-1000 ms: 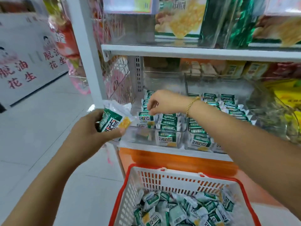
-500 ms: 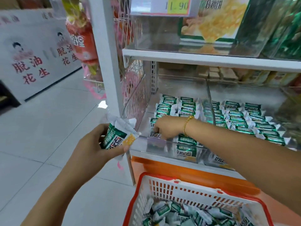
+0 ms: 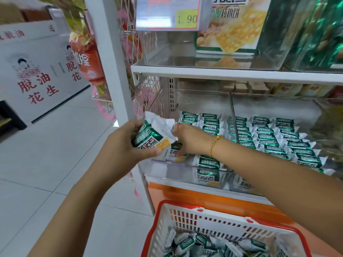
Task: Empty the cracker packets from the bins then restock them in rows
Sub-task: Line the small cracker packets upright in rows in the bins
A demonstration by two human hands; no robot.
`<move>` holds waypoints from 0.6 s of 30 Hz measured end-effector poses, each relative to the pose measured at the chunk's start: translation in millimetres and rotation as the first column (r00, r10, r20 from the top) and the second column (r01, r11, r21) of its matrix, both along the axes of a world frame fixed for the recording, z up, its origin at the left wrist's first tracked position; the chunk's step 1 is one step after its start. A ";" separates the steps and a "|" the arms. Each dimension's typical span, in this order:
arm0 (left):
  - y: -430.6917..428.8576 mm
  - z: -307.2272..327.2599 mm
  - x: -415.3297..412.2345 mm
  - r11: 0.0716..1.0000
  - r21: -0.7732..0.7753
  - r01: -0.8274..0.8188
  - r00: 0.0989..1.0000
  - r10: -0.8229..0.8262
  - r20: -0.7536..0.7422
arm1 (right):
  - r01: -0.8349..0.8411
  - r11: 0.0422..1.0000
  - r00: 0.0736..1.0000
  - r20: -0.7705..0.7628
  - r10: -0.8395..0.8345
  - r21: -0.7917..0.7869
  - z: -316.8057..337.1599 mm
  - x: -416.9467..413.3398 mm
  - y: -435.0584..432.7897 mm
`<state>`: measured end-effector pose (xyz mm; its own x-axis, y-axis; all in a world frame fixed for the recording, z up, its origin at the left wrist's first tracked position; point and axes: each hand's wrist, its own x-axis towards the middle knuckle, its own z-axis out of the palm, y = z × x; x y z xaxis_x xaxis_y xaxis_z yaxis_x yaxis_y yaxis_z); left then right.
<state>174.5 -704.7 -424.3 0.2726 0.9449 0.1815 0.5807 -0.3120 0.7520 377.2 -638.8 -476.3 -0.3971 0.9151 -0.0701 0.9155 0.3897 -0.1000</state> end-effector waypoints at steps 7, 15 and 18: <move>54.4 2.9 35.0 0.949 -0.167 0.268 0.778 -0.315 -0.544 | 0.144 0.980 0.987 -0.056 -0.153 -0.139 5.4 11.5 4.3; 90.5 -13.4 61.9 0.898 -0.342 0.278 0.666 -0.437 -0.605 | 0.260 0.956 0.965 -0.003 -0.263 -0.139 -1.7 21.7 17.7; 95.3 -19.4 70.2 0.895 -0.351 0.274 0.657 -0.441 -0.612 | 0.303 0.940 0.950 -0.034 -0.312 -0.160 -3.0 26.0 21.1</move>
